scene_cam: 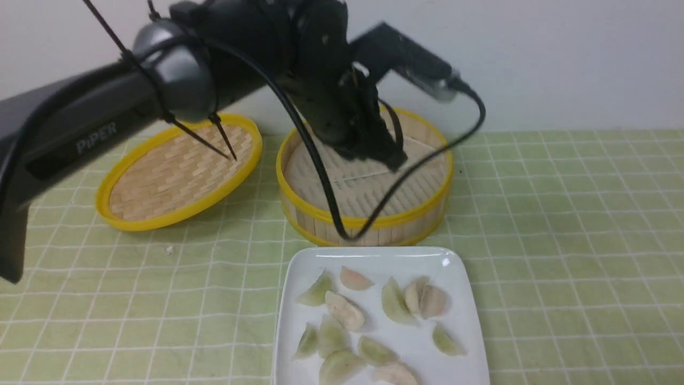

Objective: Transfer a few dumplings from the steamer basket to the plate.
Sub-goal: Use the left arm to put the dumpling into the plate, then use the left arm to grab a dumpling from the steamer

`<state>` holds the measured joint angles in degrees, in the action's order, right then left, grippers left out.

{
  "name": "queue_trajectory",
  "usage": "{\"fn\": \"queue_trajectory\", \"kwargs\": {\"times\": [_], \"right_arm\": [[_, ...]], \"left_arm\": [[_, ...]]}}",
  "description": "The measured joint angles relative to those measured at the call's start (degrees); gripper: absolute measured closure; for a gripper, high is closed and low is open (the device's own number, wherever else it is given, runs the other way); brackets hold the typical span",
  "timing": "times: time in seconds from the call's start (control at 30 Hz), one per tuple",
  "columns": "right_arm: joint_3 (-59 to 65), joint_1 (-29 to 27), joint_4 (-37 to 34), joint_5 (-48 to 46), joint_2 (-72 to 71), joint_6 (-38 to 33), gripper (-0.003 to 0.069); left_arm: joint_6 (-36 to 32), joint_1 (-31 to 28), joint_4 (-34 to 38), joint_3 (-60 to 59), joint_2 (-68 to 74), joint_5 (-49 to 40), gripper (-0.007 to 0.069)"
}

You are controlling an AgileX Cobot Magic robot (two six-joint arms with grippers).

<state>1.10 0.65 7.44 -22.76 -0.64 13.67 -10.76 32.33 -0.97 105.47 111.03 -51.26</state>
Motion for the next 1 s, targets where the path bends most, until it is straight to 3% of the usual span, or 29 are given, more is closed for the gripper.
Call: {"fn": "queue_trajectory", "kwargs": {"times": [0.13,0.4,0.5,0.67,0.8,1.0], "right_arm": [[0.0,0.0,0.0,0.0,0.0,0.0,0.0675],[0.0,0.0,0.0,0.0,0.0,0.0,0.0675],[0.0,0.0,0.0,0.0,0.0,0.0,0.0675],[0.0,0.0,0.0,0.0,0.0,0.0,0.0675],[0.0,0.0,0.0,0.0,0.0,0.0,0.0675],[0.0,0.0,0.0,0.0,0.0,0.0,0.0675]], "left_arm": [[-2.74,-5.61,5.93,8.67,4.37,0.81,0.0611],[-22.88,-14.48,26.52,22.37,20.13,3.13,0.061],[-28.69,-16.14,34.19,25.52,25.63,9.34,0.061],[-35.21,-16.39,40.67,26.68,30.26,15.57,0.0598],[-39.84,-16.39,41.99,26.78,32.49,16.06,0.055],[-42.33,-16.39,42.23,26.78,36.6,17.55,0.0321]]}}
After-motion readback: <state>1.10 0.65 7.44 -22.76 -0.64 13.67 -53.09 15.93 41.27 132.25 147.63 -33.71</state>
